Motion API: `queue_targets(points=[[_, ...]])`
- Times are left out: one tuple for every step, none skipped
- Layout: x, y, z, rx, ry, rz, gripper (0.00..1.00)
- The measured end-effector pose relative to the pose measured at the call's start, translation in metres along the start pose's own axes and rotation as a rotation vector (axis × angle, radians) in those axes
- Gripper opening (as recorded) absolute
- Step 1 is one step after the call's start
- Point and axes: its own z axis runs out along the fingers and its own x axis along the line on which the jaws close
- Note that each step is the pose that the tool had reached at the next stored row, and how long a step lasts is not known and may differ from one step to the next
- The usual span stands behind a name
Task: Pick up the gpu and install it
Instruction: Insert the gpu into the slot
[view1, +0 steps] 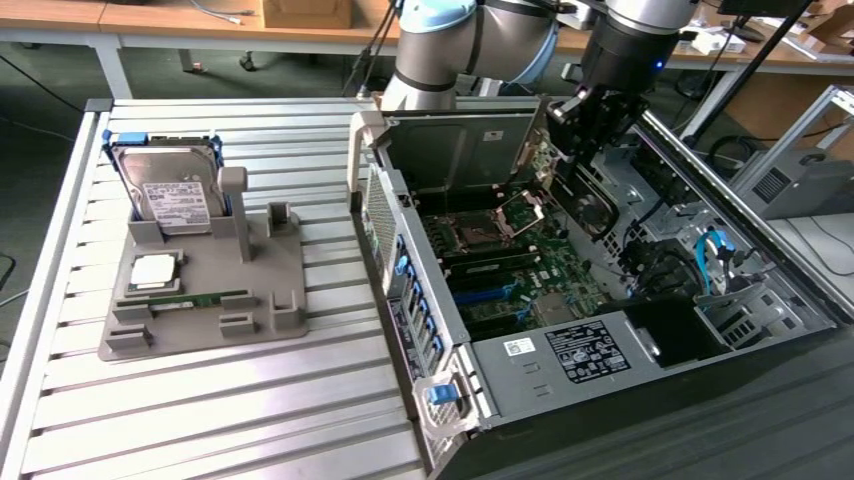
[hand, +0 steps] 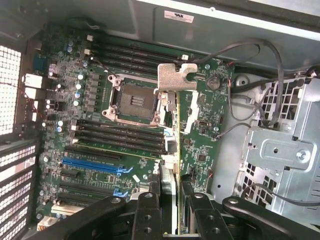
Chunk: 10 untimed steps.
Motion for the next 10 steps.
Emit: queue_targets(points=[[0.0000,0.0000,0.0000,0.0000,-0.0001,-0.001,0.27],[0.0000,0.0000,0.0000,0.0000,-0.0001,-0.003,0.27],[0.0000,0.0000,0.0000,-0.0001,-0.0002,-0.004,0.27],[0.0000,0.0000,0.0000,-0.0001,-0.0002,-0.005,0.27],[0.0000,0.0000,0.0000,-0.0002,-0.0003,-0.007,0.27],[0.0000,0.0000,0.0000,-0.0002,-0.0003,-0.008,0.27],[0.0000,0.0000,0.0000,-0.0003,-0.0004,-0.010,0.27],[0.0000,0.0000,0.0000,-0.0003,-0.0004,-0.011,0.27],[0.0000,0.0000,0.0000,-0.0004,-0.0005,-0.013,0.27],[0.0000,0.0000,0.0000,-0.0004,-0.0006,-0.014,0.27]])
